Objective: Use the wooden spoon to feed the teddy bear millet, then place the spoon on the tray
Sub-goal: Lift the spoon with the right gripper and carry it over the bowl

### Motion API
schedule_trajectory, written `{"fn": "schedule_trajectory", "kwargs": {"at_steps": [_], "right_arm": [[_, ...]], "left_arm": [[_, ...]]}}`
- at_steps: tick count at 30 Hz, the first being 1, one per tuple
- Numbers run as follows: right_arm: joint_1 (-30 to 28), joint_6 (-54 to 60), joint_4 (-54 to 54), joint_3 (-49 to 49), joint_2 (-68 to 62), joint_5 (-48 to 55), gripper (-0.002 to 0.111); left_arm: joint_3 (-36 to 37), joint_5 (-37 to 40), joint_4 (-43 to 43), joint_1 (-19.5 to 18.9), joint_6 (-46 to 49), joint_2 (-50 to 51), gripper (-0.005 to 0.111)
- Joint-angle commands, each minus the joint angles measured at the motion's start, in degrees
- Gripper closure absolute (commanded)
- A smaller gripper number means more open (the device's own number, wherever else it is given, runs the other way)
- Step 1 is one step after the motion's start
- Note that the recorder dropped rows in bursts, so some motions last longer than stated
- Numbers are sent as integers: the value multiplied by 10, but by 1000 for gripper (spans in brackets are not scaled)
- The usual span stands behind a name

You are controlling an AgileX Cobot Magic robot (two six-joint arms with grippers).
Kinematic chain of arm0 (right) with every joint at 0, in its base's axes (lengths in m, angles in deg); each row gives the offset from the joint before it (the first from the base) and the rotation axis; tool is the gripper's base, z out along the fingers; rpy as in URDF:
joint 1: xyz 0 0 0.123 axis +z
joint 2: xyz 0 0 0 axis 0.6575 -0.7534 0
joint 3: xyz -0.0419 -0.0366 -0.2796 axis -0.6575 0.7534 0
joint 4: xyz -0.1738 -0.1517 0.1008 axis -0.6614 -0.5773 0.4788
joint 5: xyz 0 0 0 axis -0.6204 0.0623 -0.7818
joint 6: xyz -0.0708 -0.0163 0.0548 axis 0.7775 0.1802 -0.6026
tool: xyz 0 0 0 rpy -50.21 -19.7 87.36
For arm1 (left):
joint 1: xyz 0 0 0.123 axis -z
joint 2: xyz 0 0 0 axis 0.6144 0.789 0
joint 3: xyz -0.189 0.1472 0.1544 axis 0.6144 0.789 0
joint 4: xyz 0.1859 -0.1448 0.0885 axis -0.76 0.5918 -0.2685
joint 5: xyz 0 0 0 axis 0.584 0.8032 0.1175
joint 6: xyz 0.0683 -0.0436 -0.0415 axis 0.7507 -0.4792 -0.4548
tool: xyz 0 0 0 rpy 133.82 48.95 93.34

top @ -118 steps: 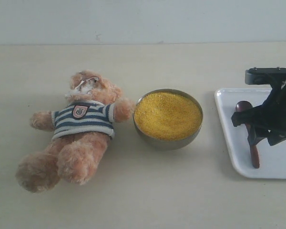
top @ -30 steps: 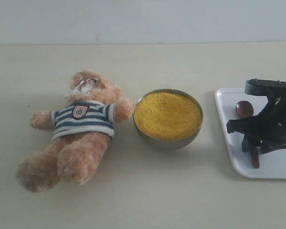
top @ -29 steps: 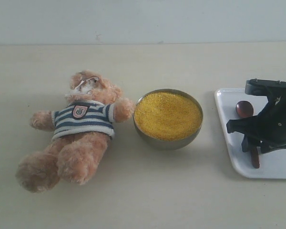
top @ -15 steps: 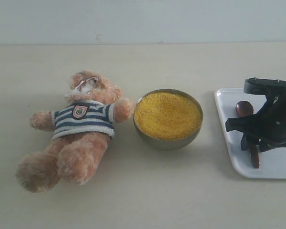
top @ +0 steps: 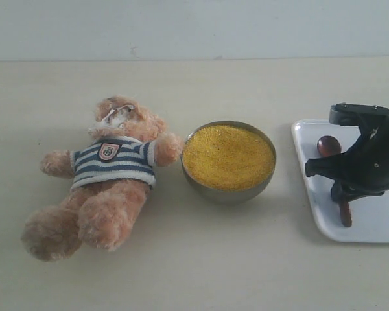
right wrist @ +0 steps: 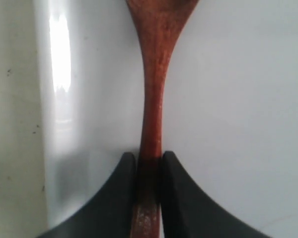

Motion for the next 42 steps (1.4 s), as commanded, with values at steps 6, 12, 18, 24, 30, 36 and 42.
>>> {"fn": "schedule_trajectory", "kwargs": {"at_steps": [6,12,18,24,30,36,42], "right_arm": [[-1,6,-70,-67,36,144,109],[-1,5,-109,-103,66,213,109],[36,29,-115,-126,81,267,109],[119,23,-161,-170,82,338,109],[181,19,-201,-228,82,397,109],[238,19,-243,-268,82,438,109],[270,18,-277,-275,82,439,109]], "left_arm": [[-2,-2,2,4,-2,-1,103],[-2,-2,2,4,-2,-1,103],[-2,-1,2,4,-2,-1,103],[-2,-1,2,4,-2,-1,103],[-2,-1,2,4,-2,-1,103],[-2,-3,2,4,-2,-1,103],[-2,-3,2,4,-2,-1,103]]}}
